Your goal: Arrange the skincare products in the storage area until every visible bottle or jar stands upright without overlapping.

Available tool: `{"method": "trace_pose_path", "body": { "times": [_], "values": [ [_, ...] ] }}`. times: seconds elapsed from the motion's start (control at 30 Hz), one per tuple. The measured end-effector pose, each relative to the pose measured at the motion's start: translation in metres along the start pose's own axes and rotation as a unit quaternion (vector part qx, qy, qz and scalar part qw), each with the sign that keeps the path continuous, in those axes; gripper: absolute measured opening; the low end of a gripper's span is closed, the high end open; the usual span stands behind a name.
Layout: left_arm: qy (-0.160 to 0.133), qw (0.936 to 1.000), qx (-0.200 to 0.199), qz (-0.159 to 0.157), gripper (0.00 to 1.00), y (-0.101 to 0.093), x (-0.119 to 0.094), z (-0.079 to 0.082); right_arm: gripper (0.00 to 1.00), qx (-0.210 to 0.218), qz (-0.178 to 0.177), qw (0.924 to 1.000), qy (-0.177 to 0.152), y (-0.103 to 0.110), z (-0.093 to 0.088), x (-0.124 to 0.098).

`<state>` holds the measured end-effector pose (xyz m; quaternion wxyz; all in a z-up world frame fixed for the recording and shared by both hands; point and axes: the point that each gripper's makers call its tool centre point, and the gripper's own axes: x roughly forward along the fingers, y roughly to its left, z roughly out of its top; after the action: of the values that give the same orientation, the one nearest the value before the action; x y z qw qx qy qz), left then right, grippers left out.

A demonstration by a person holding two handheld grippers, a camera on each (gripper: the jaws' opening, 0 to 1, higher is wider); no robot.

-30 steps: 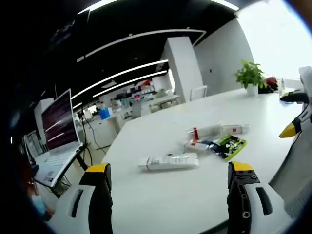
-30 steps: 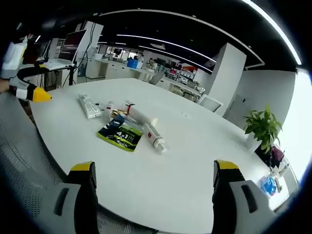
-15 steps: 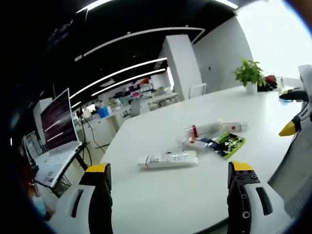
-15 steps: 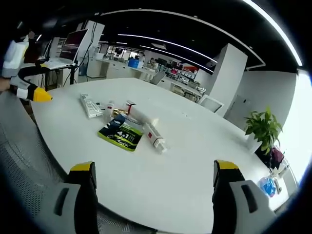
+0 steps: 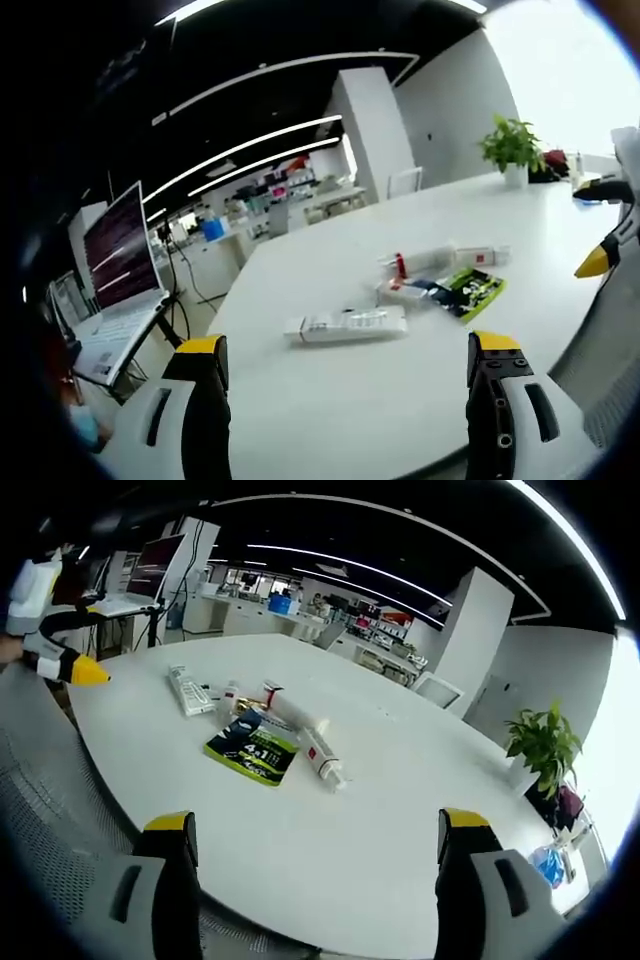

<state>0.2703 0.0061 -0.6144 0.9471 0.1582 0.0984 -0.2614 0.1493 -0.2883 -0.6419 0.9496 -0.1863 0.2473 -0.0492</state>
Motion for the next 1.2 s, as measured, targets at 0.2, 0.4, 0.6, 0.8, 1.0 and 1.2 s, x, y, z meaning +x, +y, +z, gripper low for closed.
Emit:
{"method": "trace_pose_path", "body": {
  "times": [0.2, 0.4, 0.6, 0.8, 1.0, 1.2],
  "values": [
    [-0.001, 1.0, -0.001, 0.0, 0.97, 0.0, 0.0, 0.0, 1.0, -0.011, 0.006, 0.9999, 0.006, 0.002, 0.0, 0.001],
    [-0.006, 1.0, -0.001, 0.001, 0.97, 0.0, -0.001, 0.001, 1.0, -0.009, 0.008, 0.9998, 0.013, 0.002, -0.002, 0.002],
    [-0.004, 1.0, 0.0, -0.003, 0.97, 0.0, 0.0, 0.0, 1.0, 0.001, 0.018, 0.9996, 0.021, 0.003, -0.002, 0.001],
    [-0.002, 1.0, 0.001, -0.008, 0.97, -0.002, 0.0, -0.001, 1.0, 0.022, 0.034, 0.999, 0.017, 0.0, 0.007, 0.003],
    [-0.002, 1.0, 0.001, -0.008, 0.97, -0.001, 0.0, -0.001, 1.0, 0.012, 0.063, 0.9977, 0.023, -0.001, 0.02, 0.008],
    [-0.01, 0.9999, -0.001, -0.004, 0.97, 0.0, 0.0, 0.001, 1.0, 0.015, 0.115, 0.9928, 0.029, 0.008, 0.035, 0.019]
  ]
}}
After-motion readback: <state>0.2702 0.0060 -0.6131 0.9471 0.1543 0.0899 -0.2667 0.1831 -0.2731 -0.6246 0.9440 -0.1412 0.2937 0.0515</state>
